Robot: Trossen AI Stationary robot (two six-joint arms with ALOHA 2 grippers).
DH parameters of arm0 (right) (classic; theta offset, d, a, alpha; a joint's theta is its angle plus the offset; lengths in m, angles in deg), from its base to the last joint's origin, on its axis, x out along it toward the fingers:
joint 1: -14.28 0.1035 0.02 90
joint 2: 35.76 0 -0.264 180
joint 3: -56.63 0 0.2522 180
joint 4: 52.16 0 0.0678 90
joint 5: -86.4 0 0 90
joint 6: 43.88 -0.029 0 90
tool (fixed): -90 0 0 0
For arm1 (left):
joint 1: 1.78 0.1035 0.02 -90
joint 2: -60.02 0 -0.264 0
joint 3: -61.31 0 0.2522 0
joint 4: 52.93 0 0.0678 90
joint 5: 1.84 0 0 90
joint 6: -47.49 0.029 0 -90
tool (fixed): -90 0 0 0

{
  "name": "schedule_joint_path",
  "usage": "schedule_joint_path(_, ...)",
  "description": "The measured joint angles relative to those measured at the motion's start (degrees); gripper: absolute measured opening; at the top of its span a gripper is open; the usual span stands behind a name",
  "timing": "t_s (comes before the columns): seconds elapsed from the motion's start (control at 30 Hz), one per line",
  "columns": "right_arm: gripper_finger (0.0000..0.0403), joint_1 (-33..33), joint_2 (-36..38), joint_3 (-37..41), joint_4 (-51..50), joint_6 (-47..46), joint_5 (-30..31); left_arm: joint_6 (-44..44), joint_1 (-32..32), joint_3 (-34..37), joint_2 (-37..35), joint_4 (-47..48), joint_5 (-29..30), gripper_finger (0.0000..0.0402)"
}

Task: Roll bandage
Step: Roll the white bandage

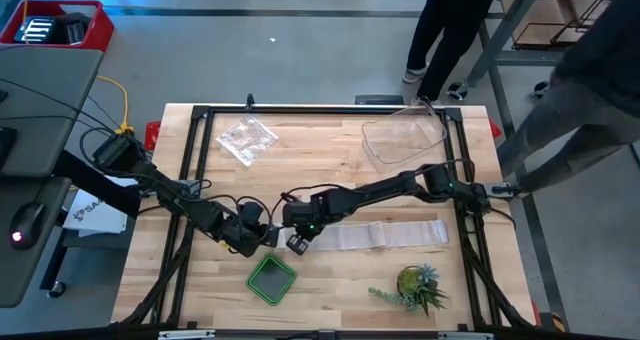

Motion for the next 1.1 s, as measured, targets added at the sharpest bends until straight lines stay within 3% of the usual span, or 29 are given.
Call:
schedule_joint_path(0.2,0.0,-0.83,3.32,0.0,-5.19,4.8,4.07,0.04,0.02,-0.04,-0.02,-0.41,2.22,0.0)
schedule_joint_path(0.4,0.0,-1.43,4.05,0.52,-9.09,9.98,3.03,0.44,0.02,-0.02,0.02,-0.52,2.36,0.0)
schedule_joint_path(0.63,0.0,-1.17,6.09,8.18,-4.22,7.62,-0.16,1.94,0.02,-0.02,-0.93,-0.15,2.41,0.0)
schedule_joint_path(0.83,0.0,-0.91,12.74,17.74,5.87,2.67,-0.21,6.41,0.07,0.03,-5.58,3.31,3.08,0.0)
schedule_joint_path(1.1,0.0,-0.64,16.5,27.45,13.36,-3.55,-3.69,9.55,-0.94,0.03,-7.5,4.47,-4.86,0.0)
